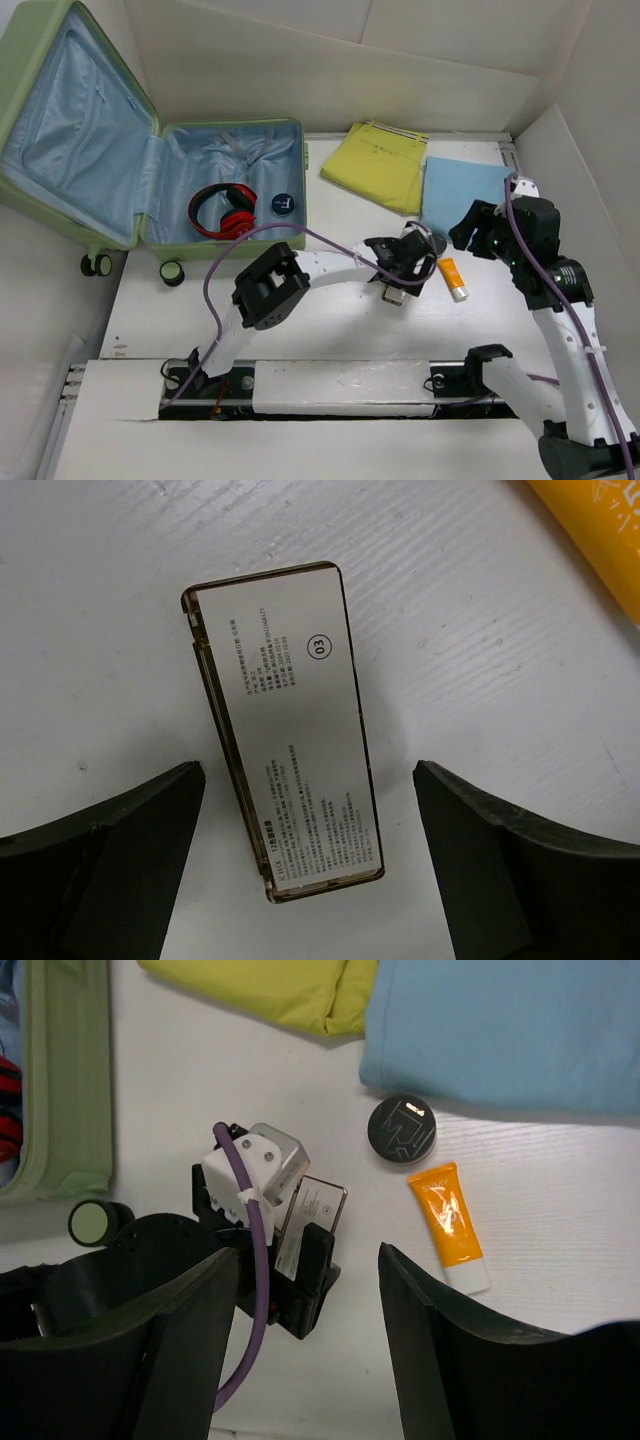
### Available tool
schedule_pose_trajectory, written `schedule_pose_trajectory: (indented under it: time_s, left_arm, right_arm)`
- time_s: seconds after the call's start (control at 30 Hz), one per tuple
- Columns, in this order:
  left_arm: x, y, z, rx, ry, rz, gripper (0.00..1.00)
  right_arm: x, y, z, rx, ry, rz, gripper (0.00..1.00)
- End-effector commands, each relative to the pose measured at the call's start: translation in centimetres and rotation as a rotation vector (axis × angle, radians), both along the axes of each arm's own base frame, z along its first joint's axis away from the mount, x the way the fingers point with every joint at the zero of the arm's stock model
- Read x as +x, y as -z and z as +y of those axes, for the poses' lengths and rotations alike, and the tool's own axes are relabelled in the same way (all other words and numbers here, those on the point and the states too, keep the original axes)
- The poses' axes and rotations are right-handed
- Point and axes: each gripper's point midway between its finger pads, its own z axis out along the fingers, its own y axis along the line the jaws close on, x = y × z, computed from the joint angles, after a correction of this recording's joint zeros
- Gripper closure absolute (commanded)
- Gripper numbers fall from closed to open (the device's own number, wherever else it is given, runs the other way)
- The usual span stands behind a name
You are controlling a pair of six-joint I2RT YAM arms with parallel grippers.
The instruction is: Pack the luggage
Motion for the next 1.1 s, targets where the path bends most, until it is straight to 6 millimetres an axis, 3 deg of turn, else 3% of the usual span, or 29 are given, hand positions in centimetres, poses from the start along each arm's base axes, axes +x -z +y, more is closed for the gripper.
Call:
schedule_pose_trajectory:
  time_s: [0.0,0.07,0.17,0.23,0.27,0.33,0.4,0.47,0.67,0.7,0.77,0.8,0.83,0.9,0.93,0.97,1.03,1.07]
  left_arm:
    - [-0.4,1.1,0.1,0.042,-0.010,0.011,0.17]
    - [-0.4,1.9,0.7,0.077,-0.017,0.015,0.22]
    - [0.0,3.3,1.7,0.137,-0.047,0.008,0.43]
    - [0.2,3.4,2.2,0.158,-0.072,-0.003,0.64]
    - [0.4,3.4,2.7,0.179,-0.082,-0.016,0.79]
    - [0.5,3.0,3.3,0.198,-0.104,-0.028,0.89]
    - [1.3,0.8,3.7,0.190,-0.138,-0.075,0.96]
    - [2.2,-2.9,3.2,0.141,-0.159,-0.125,0.97]
    - [7.3,-12.2,6.5,-0.019,-0.335,-0.196,0.98]
    - [9.0,-14.5,8.6,-0.058,-0.389,-0.216,0.98]
    - [10.5,-16.8,10.8,-0.098,-0.445,-0.240,0.98]
    - [12.1,-18.4,13.5,-0.120,-0.507,-0.258,0.98]
    - [13.1,-19.5,14.7,-0.142,-0.540,-0.274,0.98]
    - [14.4,-19.7,17.8,-0.135,-0.606,-0.281,0.97]
    - [16.0,-20.8,20.6,-0.150,-0.666,-0.300,0.96]
    - [16.7,-20.8,22.2,-0.145,-0.701,-0.303,0.95]
    - [17.9,-19.8,25.5,-0.119,-0.760,-0.295,0.94]
    - [19.3,-19.4,28.6,-0.108,-0.833,-0.300,0.94]
  right_arm:
    - [0.1,-0.5,0.4,-0.003,-0.043,-0.029,0.36]
    - [0.1,-0.5,0.4,-0.003,-0.043,-0.029,0.36]
    - [-0.1,-0.7,0.6,-0.010,-0.057,-0.040,0.36]
    - [-0.1,-0.7,0.6,-0.010,-0.057,-0.040,0.36]
    - [-0.1,-0.7,0.6,-0.010,-0.057,-0.040,0.36]
    - [-0.2,-1.1,0.8,-0.008,-0.066,-0.049,0.36]
    - [-0.4,-1.3,1.0,-0.007,-0.075,-0.058,0.36]
    - [-0.4,-1.8,1.0,-0.006,-0.075,-0.069,0.36]
    - [-0.3,-2.0,1.4,-0.009,-0.099,-0.080,0.36]
    - [-0.2,-2.2,1.4,-0.008,-0.099,-0.089,0.36]
    - [-0.3,-1.6,1.8,-0.012,-0.122,-0.078,0.36]
    - [-0.3,-1.6,1.8,-0.012,-0.122,-0.078,0.36]
    - [-0.4,-1.3,2.2,-0.014,-0.146,-0.075,0.36]
    - [-0.3,-1.0,2.4,-0.009,-0.156,-0.073,0.36]
    - [-0.1,-0.5,2.5,-0.010,-0.156,-0.062,0.36]
    - [-0.1,-0.5,2.5,-0.010,-0.156,-0.062,0.36]
    - [0.0,0.8,2.5,-0.014,-0.156,-0.027,0.36]
    - [0.3,0.8,2.5,-0.014,-0.156,-0.027,0.36]
